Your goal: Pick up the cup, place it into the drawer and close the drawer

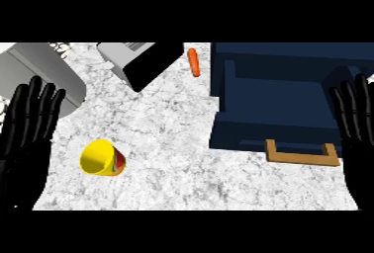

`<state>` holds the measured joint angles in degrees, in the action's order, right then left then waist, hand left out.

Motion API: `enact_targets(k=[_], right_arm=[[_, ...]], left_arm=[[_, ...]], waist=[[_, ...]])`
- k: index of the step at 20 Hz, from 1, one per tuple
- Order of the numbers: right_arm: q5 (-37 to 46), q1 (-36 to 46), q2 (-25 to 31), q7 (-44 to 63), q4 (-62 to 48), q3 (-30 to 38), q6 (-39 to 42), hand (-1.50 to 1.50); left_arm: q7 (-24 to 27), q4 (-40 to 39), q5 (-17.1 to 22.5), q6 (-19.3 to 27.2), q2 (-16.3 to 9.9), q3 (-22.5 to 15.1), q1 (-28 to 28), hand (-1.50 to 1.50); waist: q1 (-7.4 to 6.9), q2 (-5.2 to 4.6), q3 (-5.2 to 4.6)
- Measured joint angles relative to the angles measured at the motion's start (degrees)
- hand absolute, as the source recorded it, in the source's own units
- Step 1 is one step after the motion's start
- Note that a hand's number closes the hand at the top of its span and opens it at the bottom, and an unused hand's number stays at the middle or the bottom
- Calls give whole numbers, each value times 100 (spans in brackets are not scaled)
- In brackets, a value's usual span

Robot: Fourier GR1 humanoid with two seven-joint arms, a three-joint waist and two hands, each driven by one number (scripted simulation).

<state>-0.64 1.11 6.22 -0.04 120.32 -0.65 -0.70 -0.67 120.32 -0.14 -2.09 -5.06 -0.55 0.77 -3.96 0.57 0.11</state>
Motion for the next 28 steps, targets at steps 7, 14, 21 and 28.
enact_targets(k=[7,14,21,28], right_arm=[[-59,-105,48,-3,-46,-63,173,-150],[-271,133,239,360,-442,-90,519,-150],[-391,584,282,388,-936,85,693,-150],[-534,967,428,338,-1272,393,889,-150]], left_arm=[[201,48,1684,-1424,-666,428,-578,-150],[-230,-878,3512,-2397,-1210,1085,-863,-150],[28,-2329,3400,-3052,-1444,1485,-453,-150],[735,-3623,2460,-3315,-1333,1581,-101,-150]], waist=[[270,-43,-19],[337,-62,-16],[389,-64,-13],[403,-63,-14]])
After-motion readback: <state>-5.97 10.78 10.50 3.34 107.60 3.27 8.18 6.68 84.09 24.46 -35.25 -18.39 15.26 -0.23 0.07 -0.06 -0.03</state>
